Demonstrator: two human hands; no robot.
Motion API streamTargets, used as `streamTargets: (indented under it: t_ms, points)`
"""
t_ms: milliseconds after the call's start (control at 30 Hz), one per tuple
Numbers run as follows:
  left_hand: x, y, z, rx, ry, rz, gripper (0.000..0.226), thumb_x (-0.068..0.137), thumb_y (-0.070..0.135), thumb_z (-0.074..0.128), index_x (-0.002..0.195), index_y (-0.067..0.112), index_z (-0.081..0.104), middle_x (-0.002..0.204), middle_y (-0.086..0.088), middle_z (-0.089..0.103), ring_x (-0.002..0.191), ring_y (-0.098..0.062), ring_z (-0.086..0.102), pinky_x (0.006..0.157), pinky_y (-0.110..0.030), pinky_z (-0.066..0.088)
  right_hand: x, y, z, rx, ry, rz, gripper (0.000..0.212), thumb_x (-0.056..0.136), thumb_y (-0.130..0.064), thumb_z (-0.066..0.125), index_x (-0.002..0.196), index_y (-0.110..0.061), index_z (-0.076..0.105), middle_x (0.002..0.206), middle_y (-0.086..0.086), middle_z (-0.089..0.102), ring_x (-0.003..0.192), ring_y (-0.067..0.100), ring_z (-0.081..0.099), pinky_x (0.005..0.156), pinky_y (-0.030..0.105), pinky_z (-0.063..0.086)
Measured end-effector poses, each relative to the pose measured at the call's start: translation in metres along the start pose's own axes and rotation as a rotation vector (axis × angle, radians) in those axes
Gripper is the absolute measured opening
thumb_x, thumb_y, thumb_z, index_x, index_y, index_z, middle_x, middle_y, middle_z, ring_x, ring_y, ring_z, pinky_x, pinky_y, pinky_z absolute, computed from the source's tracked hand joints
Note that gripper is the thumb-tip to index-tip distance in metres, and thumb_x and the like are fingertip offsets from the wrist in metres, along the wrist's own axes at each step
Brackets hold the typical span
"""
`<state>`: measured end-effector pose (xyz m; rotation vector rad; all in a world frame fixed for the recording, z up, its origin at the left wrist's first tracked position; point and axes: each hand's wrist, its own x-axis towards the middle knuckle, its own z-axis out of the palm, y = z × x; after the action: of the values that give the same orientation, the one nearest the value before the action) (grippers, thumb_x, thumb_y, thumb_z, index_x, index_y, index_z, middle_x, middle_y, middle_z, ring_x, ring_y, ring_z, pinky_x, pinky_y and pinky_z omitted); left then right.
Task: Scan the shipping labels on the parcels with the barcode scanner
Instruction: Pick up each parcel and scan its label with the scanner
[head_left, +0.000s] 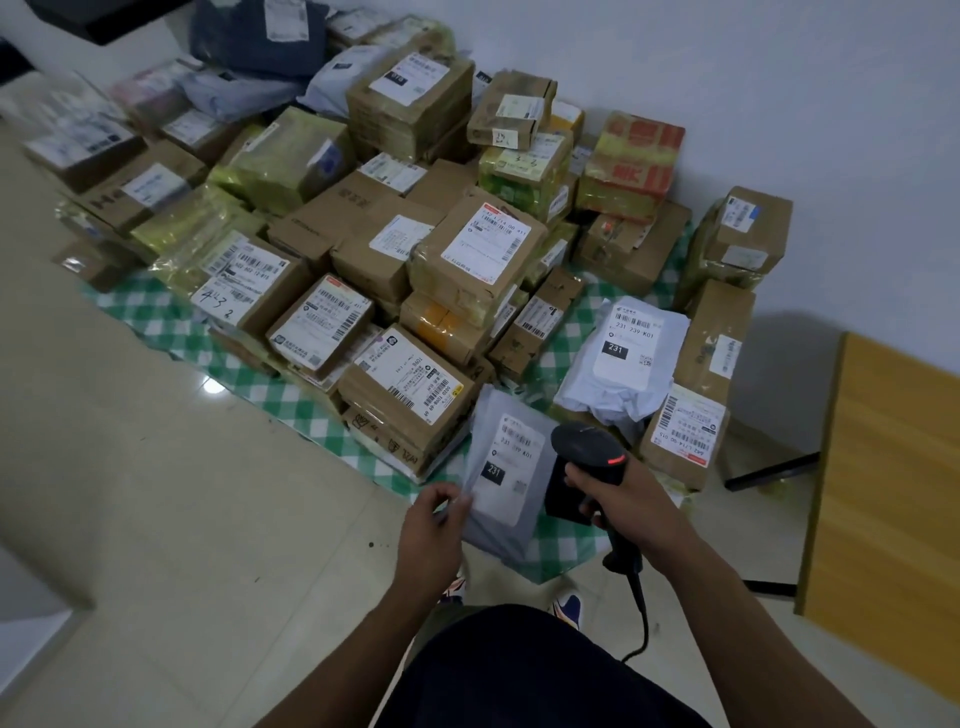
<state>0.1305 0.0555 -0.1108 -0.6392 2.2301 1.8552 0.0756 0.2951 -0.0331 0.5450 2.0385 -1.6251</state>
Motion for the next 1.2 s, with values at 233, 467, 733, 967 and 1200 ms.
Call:
streamTargets:
  t_ms: [233, 467, 733, 967, 1200]
  points:
    - [-0.011, 0.076, 0.017, -0.355, -0.094, -0.033, 0.041, 0.095, 0.022, 0.073, 0.133, 0.025, 0.058, 0.127, 0.001, 0.068, 0.115, -0.017, 0.069, 0.088, -0.047, 0.062, -0.008, -0.021, -0.004, 0.129, 0.191, -0.176, 0.039, 0.091, -0.029, 0.08, 0.127, -0.026, 0.064, 0.093, -0.006, 0.075, 0.078, 0.012, 0.071, 0.062, 0.022, 0.054]
    - [0.004, 0.118, 0.032, -0.305, -0.316, -0.046, 0.057, 0.093, 0.014, 0.075, 0.145, 0.028, 0.057, 0.136, 0.006, 0.065, 0.11, -0.017, 0.07, 0.076, -0.032, 0.06, -0.01, -0.038, -0.035, 0.173, 0.284, -0.254, 0.057, 0.079, -0.006, 0.089, 0.129, -0.022, 0.068, 0.113, -0.009, 0.078, 0.099, 0.004, 0.074, 0.078, 0.021, 0.06]
    - [0.031, 0.159, 0.048, -0.146, -0.212, 0.084, 0.031, 0.09, 0.03, 0.08, 0.119, 0.034, 0.07, 0.121, 0.009, 0.072, 0.107, -0.008, 0.07, 0.085, -0.031, 0.062, -0.013, -0.058, -0.059, 0.103, 0.305, -0.321, 0.044, 0.082, -0.007, 0.086, 0.114, -0.034, 0.07, 0.105, -0.011, 0.079, 0.098, 0.011, 0.074, 0.093, 0.047, 0.059]
    - [0.059, 0.19, 0.063, -0.144, -0.104, 0.215, 0.035, 0.091, 0.027, 0.079, 0.122, 0.032, 0.063, 0.123, 0.01, 0.069, 0.114, -0.012, 0.067, 0.09, -0.041, 0.062, -0.029, -0.098, -0.074, 0.078, 0.347, -0.4, 0.03, 0.091, -0.026, 0.081, 0.118, -0.03, 0.069, 0.091, -0.01, 0.078, 0.08, 0.003, 0.074, 0.077, 0.034, 0.058]
    - [0.079, 0.218, 0.08, -0.178, -0.056, 0.29, 0.031, 0.095, 0.016, 0.074, 0.119, 0.027, 0.059, 0.125, 0.004, 0.067, 0.121, -0.016, 0.063, 0.096, -0.033, 0.058, -0.041, -0.141, -0.071, 0.007, 0.166, -0.366, 0.026, 0.096, -0.029, 0.074, 0.121, -0.027, 0.068, 0.093, -0.002, 0.08, 0.067, 0.011, 0.071, 0.063, 0.026, 0.056]
